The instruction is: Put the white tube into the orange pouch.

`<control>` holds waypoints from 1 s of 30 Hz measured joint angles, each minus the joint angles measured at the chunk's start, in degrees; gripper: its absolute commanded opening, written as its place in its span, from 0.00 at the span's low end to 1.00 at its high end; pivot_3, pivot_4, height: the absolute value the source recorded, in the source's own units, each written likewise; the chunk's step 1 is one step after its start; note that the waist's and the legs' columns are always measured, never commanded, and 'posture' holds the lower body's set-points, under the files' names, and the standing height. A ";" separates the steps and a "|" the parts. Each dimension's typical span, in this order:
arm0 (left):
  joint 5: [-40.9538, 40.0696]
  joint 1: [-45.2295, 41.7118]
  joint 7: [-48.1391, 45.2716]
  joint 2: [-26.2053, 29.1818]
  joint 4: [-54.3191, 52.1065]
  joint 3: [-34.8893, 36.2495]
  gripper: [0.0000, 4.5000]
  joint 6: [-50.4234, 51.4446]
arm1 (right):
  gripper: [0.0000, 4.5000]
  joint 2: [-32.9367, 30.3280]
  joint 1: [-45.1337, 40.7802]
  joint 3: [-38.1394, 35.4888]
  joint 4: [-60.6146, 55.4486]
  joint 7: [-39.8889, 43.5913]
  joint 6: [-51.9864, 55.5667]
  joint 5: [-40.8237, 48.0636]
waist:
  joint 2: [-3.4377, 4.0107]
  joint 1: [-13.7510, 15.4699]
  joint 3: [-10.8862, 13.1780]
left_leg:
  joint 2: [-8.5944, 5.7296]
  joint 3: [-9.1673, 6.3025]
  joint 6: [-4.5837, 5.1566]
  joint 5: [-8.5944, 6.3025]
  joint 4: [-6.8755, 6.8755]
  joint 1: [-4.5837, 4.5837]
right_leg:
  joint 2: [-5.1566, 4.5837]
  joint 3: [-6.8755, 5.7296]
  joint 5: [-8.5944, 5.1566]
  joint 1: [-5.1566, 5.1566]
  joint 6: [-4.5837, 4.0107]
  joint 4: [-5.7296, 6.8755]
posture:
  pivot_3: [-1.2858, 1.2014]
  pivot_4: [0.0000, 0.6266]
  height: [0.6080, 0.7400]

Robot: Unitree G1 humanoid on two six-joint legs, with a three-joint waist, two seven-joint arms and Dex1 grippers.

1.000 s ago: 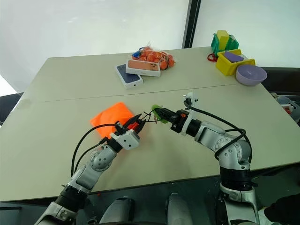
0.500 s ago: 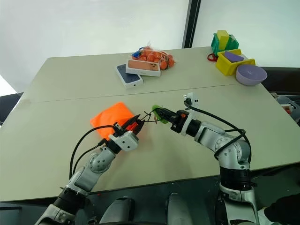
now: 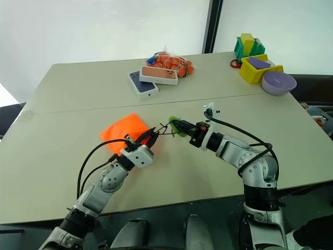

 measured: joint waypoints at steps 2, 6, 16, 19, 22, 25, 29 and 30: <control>-0.28 0.09 -1.01 0.92 0.23 -0.02 0.06 0.28 | 0.00 0.03 -0.19 -0.08 0.31 -0.33 -0.66 -0.10 | 0.00 -0.05 0.00 | 0.00 0.00 0.00 0.00 -0.01 0.00 | 0.00 0.00 0.00 -0.02 0.00 0.00 | 0.52 0.24 1.00; -2.09 1.47 -3.51 2.99 0.73 0.18 0.06 0.66 | 0.00 -0.03 -0.48 -0.90 2.26 -1.41 -2.35 -0.79 | 0.00 -0.05 0.00 | 0.00 0.00 0.00 0.00 -0.05 -0.01 | 0.00 0.00 -0.01 -0.04 -0.01 0.00 | 0.52 0.24 1.00; -6.03 9.64 -7.59 8.93 -7.30 4.64 0.06 2.18 | 0.00 -0.25 -0.81 -2.59 7.68 -5.44 -5.40 -4.93 | 0.03 -0.19 0.01 | 0.01 0.05 0.00 0.00 -0.42 0.02 | -0.05 0.03 -0.01 -0.22 -0.02 -0.05 | 0.52 0.24 1.00; -6.27 11.83 -8.14 9.81 -8.22 5.09 0.06 2.28 | 0.00 -0.18 -0.91 -2.56 8.46 -5.82 -5.46 -5.47 | 0.05 -0.08 0.02 | 0.01 0.05 0.01 0.01 -0.51 0.01 | -0.05 0.03 -0.02 -0.28 -0.03 -0.04 | 0.52 0.24 1.00; -6.30 12.40 -8.24 10.15 -8.64 5.46 0.06 2.42 | 0.00 -0.14 -1.06 -2.46 8.86 -5.90 -5.46 -6.10 | 0.06 -0.04 0.02 | 0.01 0.05 0.01 0.01 -0.51 0.00 | -0.05 0.02 -0.02 -0.28 -0.03 -0.05 | 0.52 0.24 1.00; -6.58 12.40 -8.80 10.28 -9.08 5.51 0.06 3.26 | 0.00 -0.17 -1.07 -1.92 8.86 -5.73 -5.54 -7.05 | 0.06 -0.07 0.02 | 0.01 0.06 0.01 0.01 -0.51 0.01 | -0.05 0.02 -0.03 -0.28 -0.03 -0.06 | 0.52 0.24 1.00; -10.05 12.48 -10.88 9.84 -9.28 5.93 0.38 4.84 | 0.16 -1.47 -1.04 0.23 8.72 -3.49 -6.36 -9.21 | 0.08 -0.12 0.04 | 0.01 0.06 0.01 0.01 -0.52 0.00 | -0.05 0.02 -0.03 -0.29 -0.03 -0.06 | 0.52 0.24 1.00; -11.59 12.65 -11.75 9.48 -9.47 6.25 0.49 5.71 | 0.24 -2.04 -0.98 0.44 8.51 -2.70 -6.49 -9.48 | 0.08 -0.11 0.04 | 0.01 0.06 0.01 0.01 -0.52 -0.01 | -0.05 0.02 -0.03 -0.30 -0.03 -0.06 | 0.52 0.24 1.00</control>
